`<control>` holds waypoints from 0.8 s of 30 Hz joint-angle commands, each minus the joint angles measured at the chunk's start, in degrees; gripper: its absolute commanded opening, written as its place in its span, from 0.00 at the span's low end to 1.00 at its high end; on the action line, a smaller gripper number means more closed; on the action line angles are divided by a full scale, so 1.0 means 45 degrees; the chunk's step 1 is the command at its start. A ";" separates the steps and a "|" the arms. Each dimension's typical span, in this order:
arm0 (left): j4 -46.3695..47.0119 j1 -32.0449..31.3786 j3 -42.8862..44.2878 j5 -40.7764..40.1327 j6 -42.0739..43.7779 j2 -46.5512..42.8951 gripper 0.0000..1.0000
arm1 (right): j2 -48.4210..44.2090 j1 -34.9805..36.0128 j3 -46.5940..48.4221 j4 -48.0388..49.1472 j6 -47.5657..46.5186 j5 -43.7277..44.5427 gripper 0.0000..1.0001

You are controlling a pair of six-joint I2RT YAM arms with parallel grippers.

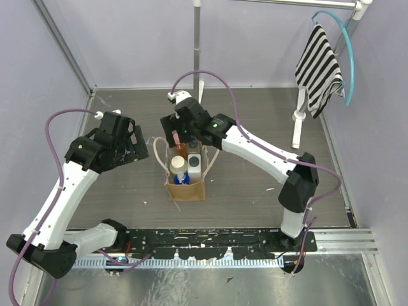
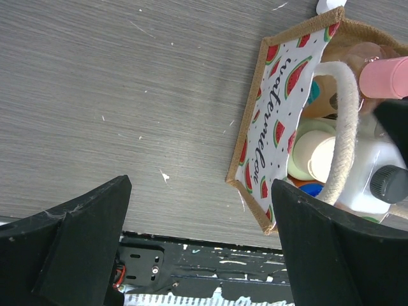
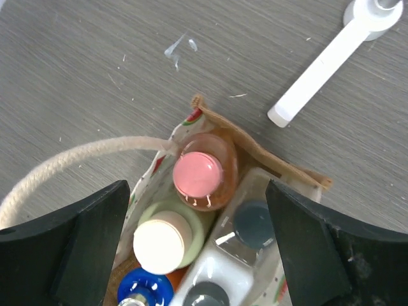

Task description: Take the personal care products out of the canvas bag

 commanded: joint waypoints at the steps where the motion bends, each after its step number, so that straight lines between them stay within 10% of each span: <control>1: 0.0173 0.0037 -0.0107 0.0065 0.0233 -0.0154 0.99 | 0.0886 0.0553 0.1474 -0.0824 -0.0384 0.0600 0.93; 13: 0.0027 0.0031 -0.0017 0.0043 0.0376 -0.0556 0.99 | 0.2038 0.0683 0.1731 -0.1512 -0.0467 0.2945 0.93; 24: -0.0068 0.0032 -0.0196 0.0298 0.0293 -0.0699 0.99 | 0.2690 0.0644 0.1867 -0.1543 -0.0598 0.2464 0.67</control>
